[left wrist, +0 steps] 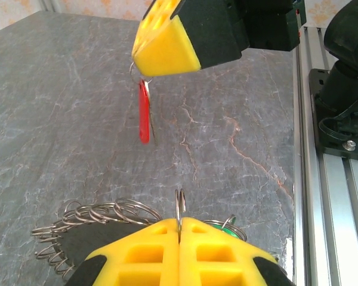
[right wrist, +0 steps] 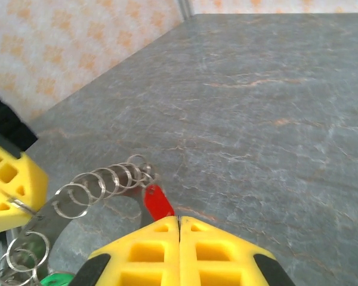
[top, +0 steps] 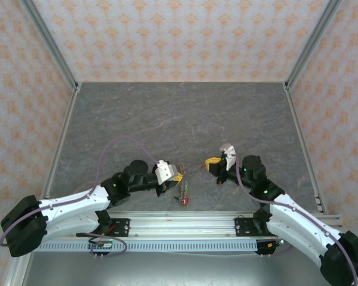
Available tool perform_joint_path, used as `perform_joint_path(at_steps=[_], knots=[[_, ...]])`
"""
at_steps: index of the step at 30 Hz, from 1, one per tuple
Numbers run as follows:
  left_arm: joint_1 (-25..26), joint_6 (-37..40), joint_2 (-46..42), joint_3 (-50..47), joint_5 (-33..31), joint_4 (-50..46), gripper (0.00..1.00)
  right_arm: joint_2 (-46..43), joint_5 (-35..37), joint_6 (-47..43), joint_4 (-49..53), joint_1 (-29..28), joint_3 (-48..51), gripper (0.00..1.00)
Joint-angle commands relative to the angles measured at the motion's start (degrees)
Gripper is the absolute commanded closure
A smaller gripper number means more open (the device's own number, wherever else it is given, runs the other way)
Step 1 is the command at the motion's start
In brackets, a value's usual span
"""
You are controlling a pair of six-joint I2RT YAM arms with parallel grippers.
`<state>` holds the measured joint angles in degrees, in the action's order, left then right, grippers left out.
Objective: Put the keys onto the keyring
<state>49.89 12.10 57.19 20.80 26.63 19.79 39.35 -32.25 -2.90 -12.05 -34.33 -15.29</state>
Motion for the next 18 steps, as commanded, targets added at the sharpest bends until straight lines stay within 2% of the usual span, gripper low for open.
perform_joint_path(at_steps=[1,4,10,18], knots=[[0.3,2.0,2.5,1.4,1.6,5.1,1.00,1.1,-2.8,-13.4,-3.5,-4.0,-2.7,1.00],[0.3,1.0,5.7,2.0,1.8,6.8,1.00,3.1,-2.7,-18.2,-2.8,-7.0,-3.8,1.00],[0.3,-0.3,8.7,2.1,0.9,8.2,1.00,5.5,-4.6,-20.1,-2.5,-8.5,-4.8,1.00],[0.3,-0.9,4.8,1.0,-1.8,6.4,1.00,2.0,-5.4,-20.0,1.1,-8.7,-4.0,1.00]])
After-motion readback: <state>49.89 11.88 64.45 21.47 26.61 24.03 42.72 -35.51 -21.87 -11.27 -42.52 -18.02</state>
